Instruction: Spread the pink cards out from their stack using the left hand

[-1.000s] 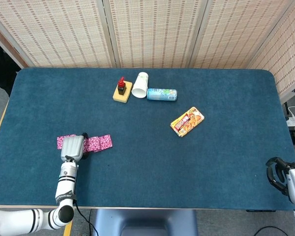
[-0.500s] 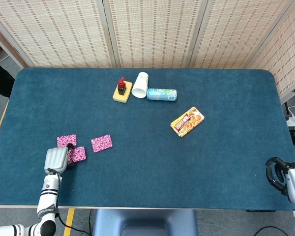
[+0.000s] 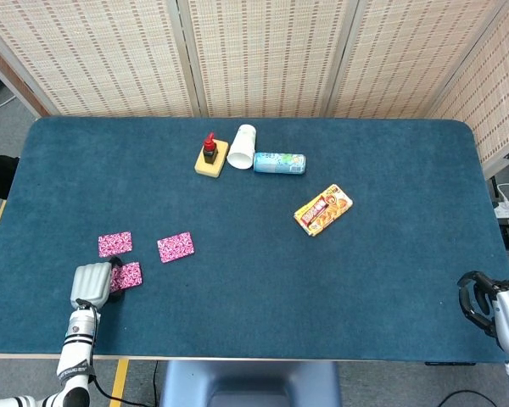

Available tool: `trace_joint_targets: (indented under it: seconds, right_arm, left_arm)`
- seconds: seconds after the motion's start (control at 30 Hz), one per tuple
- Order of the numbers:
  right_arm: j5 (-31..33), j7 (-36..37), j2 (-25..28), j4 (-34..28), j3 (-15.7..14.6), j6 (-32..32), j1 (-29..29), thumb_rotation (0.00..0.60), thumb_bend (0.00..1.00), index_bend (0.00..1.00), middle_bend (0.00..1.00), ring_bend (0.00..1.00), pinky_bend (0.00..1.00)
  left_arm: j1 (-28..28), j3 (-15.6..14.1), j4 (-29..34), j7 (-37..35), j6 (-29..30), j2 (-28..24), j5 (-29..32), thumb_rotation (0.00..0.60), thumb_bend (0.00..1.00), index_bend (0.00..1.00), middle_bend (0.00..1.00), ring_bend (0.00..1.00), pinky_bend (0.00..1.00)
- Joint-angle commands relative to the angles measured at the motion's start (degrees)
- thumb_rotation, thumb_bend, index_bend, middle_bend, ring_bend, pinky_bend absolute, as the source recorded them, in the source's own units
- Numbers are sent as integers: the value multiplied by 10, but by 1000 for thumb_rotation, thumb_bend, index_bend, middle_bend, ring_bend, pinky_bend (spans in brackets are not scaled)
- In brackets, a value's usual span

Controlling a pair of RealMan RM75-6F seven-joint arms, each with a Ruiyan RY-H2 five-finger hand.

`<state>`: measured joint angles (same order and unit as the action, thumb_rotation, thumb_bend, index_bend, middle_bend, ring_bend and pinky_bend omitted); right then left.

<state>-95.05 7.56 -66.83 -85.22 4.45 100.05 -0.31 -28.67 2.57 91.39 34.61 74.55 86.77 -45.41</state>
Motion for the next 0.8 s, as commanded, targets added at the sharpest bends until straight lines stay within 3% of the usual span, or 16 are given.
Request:
trace_joint_targets:
  seconds: [0.03, 0.37, 0.53, 0.6, 0.73, 0.8]
  right_arm:
    - [0, 0, 0, 0, 0, 0, 0, 600, 501, 974, 911, 866, 866]
    - [-1, 3, 1, 1, 0, 3, -1, 600, 501, 974, 911, 866, 866]
    - [-1, 5, 1, 1, 0, 4, -1, 600, 501, 974, 911, 866, 866]
    - [0, 4, 0, 1, 1, 3, -1, 600, 501, 974, 911, 866, 866]
    - [-1, 2, 1, 0, -1, 1, -1, 600, 501, 974, 911, 866, 866]
    - [0, 2, 1, 0, 0, 1, -1, 600, 501, 974, 911, 866, 866]
  left_arm:
    - [2, 0, 8, 11, -8, -5, 6, 600, 297, 296, 1000, 1000, 1000]
    - [7, 7, 27, 33, -9, -14, 12, 600, 292, 117, 1000, 1000, 1000]
    - [15, 13, 101, 37, 8, -64, 4, 600, 293, 119, 1000, 1000, 1000]
    - [20, 19, 130, 17, 24, -83, -29, 600, 294, 200, 1000, 1000, 1000]
    - [31, 27, 133, -71, 61, -101, -171, 600, 295, 314, 982, 984, 979]
    - [34, 23, 112, -127, 63, -106, -233, 600, 295, 355, 884, 877, 817]
